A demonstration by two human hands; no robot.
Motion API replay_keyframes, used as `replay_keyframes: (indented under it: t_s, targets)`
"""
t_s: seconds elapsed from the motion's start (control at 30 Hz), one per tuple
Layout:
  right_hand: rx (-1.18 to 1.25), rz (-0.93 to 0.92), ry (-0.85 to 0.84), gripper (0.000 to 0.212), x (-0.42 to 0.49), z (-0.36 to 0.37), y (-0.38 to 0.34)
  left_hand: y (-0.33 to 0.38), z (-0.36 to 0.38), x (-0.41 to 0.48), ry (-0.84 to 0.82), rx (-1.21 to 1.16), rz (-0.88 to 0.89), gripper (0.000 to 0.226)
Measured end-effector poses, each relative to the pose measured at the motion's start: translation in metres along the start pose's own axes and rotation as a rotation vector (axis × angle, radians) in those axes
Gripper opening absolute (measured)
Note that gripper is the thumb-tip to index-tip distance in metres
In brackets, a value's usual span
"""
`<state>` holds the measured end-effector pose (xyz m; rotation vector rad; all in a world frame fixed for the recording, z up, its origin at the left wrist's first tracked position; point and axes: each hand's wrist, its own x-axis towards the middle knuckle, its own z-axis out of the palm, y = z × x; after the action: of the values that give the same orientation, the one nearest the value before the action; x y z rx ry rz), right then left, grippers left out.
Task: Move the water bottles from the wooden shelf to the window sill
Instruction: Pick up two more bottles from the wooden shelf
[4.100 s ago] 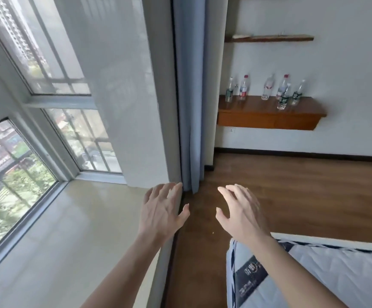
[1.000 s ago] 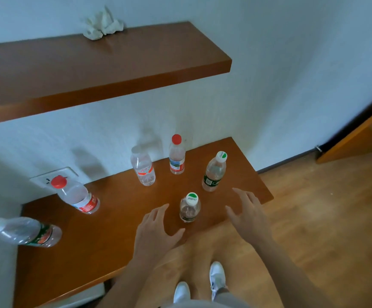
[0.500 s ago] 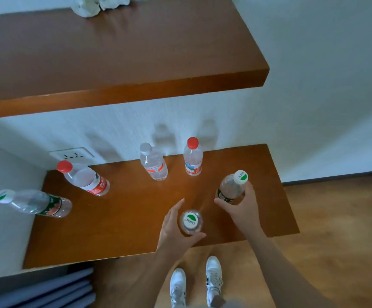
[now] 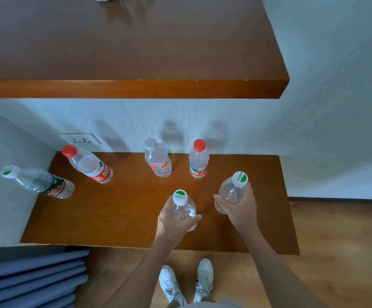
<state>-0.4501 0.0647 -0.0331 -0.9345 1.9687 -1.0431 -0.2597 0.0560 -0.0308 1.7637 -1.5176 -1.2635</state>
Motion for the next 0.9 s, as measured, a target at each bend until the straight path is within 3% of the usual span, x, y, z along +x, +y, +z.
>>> replay_keyframes:
  t_s: [0.23,0.43,0.77,0.83,0.9]
  targets:
    - [0.068,-0.138,-0.015,0.062,-0.032,-0.011,-0.041,0.051,-0.035,-0.016,0.064,-0.122,0.047,0.066]
    - [0.135,-0.245,-0.027,0.056,-0.060,-0.017,-0.088,0.091,-0.075,-0.029,0.081,-0.317,0.146,0.052]
    - [0.261,-0.334,-0.023,0.059,-0.086,-0.014,-0.129,0.082,-0.145,-0.053,0.099,-0.398,0.239,0.050]
    - [0.252,-0.325,-0.047,0.058,-0.092,-0.001,-0.126,0.072,-0.158,-0.060,0.132,-0.422,0.219,0.058]
    - [0.235,-0.327,-0.095,0.058,-0.098,0.014,-0.123,0.060,-0.170,-0.067,0.169,-0.424,0.207,0.081]
